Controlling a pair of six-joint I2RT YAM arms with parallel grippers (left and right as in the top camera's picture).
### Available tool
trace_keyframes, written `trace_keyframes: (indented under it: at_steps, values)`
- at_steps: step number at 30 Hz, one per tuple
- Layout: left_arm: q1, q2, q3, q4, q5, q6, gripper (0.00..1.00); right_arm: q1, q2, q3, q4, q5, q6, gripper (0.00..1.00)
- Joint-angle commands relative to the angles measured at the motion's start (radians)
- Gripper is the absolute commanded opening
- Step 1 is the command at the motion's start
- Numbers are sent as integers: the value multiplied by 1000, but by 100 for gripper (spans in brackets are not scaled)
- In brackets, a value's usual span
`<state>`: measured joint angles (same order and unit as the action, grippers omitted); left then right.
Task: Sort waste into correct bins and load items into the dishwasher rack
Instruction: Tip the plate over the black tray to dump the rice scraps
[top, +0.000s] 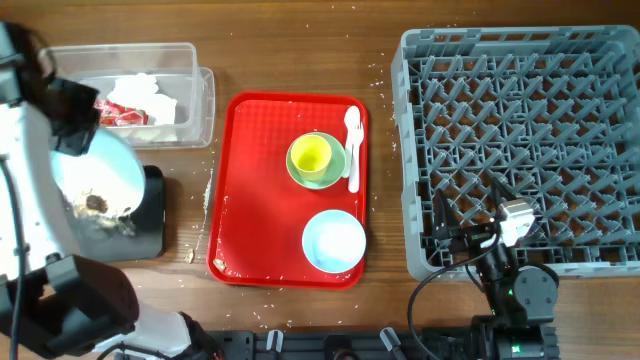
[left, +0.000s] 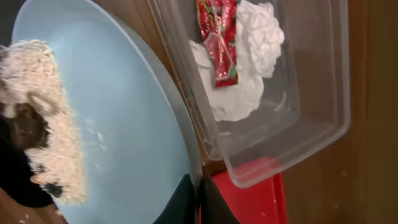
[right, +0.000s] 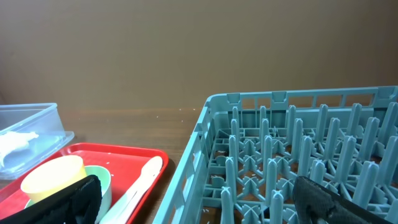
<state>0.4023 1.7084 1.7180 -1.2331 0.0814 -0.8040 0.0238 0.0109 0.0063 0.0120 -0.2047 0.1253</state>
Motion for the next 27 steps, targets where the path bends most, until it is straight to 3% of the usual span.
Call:
trace_keyframes:
  at_steps: [1, 8, 17, 22, 27]
  values:
    - [180, -22, 16, -4, 359, 117, 4, 1, -6, -1, 4, 3, -18, 100]
    - [409, -22, 14, -40, 734, 302, 4, 1, -6, -1, 4, 3, -18, 100]
    - [519, -8, 8, -131, 924, 467, 4, 1, -6, -1, 4, 3, -18, 100]
    - [574, -6, -150, -110, 1020, 490, 4, 1, -6, -1, 4, 3, -18, 100]
    - [650, -6, -317, -93, 1160, 603, 4, 1, -6, -1, 4, 3, -18, 100]
